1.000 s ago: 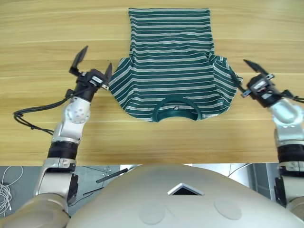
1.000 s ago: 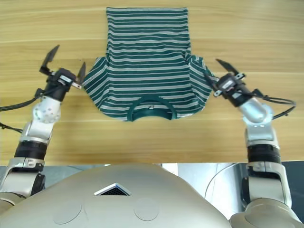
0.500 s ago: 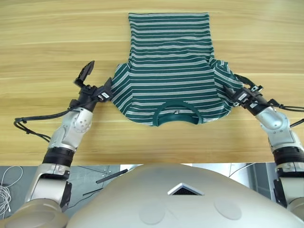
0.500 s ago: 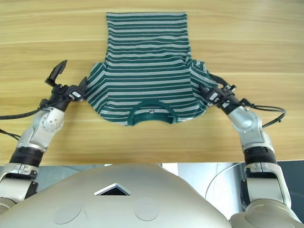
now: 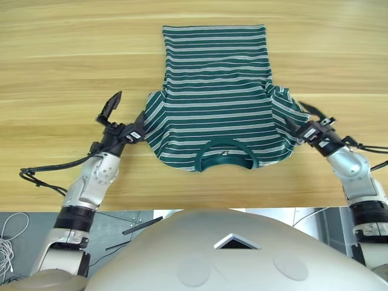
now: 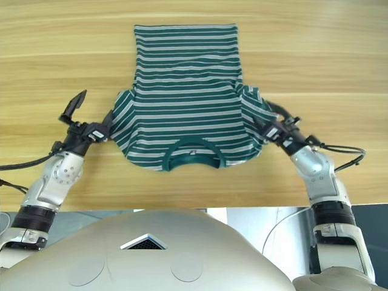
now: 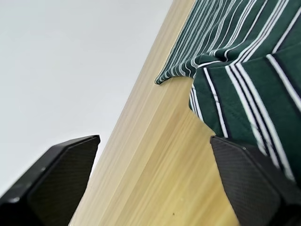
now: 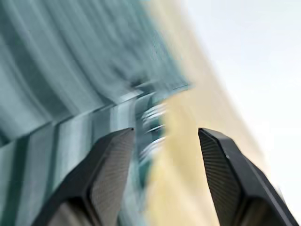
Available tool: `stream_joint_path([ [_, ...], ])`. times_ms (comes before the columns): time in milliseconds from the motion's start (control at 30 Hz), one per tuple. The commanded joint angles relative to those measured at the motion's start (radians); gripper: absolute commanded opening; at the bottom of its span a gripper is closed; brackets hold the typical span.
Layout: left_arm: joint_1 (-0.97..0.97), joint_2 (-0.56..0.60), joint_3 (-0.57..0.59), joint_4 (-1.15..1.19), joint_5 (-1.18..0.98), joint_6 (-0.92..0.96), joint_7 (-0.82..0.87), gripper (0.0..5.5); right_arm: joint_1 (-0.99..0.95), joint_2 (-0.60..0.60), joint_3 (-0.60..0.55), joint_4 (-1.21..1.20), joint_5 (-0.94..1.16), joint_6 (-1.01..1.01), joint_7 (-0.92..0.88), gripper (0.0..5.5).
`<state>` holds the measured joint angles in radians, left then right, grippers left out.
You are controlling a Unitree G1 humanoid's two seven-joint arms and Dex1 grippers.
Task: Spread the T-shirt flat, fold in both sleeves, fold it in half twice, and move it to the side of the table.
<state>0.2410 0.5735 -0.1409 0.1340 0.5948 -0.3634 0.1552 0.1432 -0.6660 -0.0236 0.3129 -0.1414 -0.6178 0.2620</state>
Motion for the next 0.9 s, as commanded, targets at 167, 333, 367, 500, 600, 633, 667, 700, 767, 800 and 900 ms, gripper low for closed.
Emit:
stream_joint_path([
  [167, 0.039, -0.015, 0.279, -0.223, -0.088, -0.014, 0.127, 4.36, -0.025, 0.083, -0.086, -0.249, 0.341, 0.071, 0.090, 2.51],
  [333, 0.187, 0.037, 0.380, -0.257, 0.080, 0.099, 0.087, 4.36, -0.094, 0.119, -0.070, -0.173, 0.266, 0.068, 0.093, 2.51],
  [367, 0.263, 0.076, 0.325, -0.252, 0.115, 0.083, 0.005, 4.36, -0.118, 0.117, -0.071, -0.131, 0.243, 0.066, 0.089, 2.51],
  [500, 0.501, 0.188, 0.186, -0.362, 0.085, -0.041, -0.248, 4.36, -0.195, 0.100, -0.077, 0.003, 0.169, 0.033, 0.080, 2.51],
  [600, 0.496, 0.222, 0.151, -0.394, 0.003, -0.095, -0.342, 4.36, -0.213, 0.096, -0.087, 0.051, 0.146, 0.005, 0.076, 2.51],
  [633, 0.467, 0.229, 0.136, -0.372, 0.000, -0.096, -0.365, 4.36, -0.205, 0.096, -0.090, 0.054, 0.141, -0.005, 0.075, 2.51],
  [667, 0.435, 0.233, 0.126, -0.343, 0.001, -0.090, -0.385, 4.36, -0.189, 0.096, -0.095, 0.054, 0.137, -0.017, 0.073, 2.51],
  [700, 0.392, 0.237, 0.120, -0.302, 0.018, -0.078, -0.392, 4.36, -0.171, 0.096, -0.101, 0.053, 0.132, -0.027, 0.069, 2.51],
  [767, 0.298, 0.237, 0.113, -0.221, 0.050, -0.058, -0.379, 4.36, -0.138, 0.095, -0.111, 0.052, 0.122, -0.041, 0.056, 2.51],
  [800, 0.264, 0.234, 0.111, -0.197, 0.055, -0.053, -0.372, 4.36, -0.126, 0.094, -0.116, 0.050, 0.119, -0.046, 0.051, 2.51],
  [900, 0.172, 0.231, 0.101, -0.122, 0.077, -0.044, -0.340, 4.36, -0.085, 0.091, -0.139, 0.041, 0.122, -0.056, 0.044, 2.51],
])
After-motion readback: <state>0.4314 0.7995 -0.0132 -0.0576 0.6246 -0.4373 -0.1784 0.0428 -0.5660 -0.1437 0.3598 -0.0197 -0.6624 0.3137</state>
